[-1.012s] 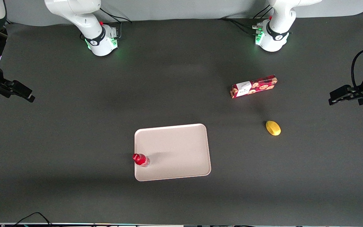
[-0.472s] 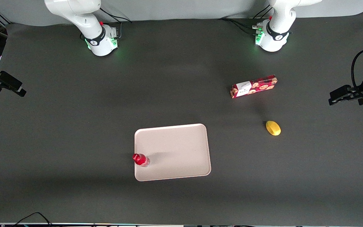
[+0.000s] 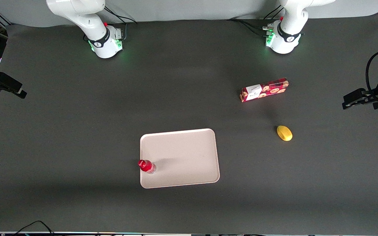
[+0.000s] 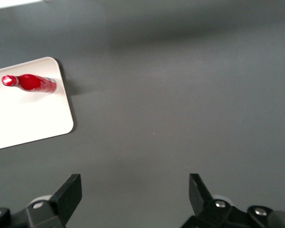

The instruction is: Place coke bottle on tray

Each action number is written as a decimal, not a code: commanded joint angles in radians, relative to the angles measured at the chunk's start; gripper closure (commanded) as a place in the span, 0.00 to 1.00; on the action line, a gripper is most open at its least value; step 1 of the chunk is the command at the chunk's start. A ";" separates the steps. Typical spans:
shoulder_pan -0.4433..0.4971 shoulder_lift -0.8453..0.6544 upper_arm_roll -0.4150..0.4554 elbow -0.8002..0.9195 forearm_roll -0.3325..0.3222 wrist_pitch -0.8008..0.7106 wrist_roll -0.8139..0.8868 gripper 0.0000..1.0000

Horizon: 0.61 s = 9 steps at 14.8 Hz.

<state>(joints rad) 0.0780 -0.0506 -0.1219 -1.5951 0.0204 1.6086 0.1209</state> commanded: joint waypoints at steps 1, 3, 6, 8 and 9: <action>0.005 0.031 -0.010 -0.019 0.019 0.017 -0.027 0.00; 0.000 0.015 -0.012 -0.052 0.021 0.028 -0.024 0.00; 0.002 -0.061 -0.012 -0.169 0.021 0.106 -0.021 0.00; 0.003 -0.066 -0.015 -0.160 0.019 0.097 -0.026 0.00; 0.006 -0.061 -0.018 -0.151 0.019 0.096 -0.027 0.00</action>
<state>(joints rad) 0.0772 -0.0625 -0.1269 -1.7088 0.0209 1.6866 0.1203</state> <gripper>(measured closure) 0.000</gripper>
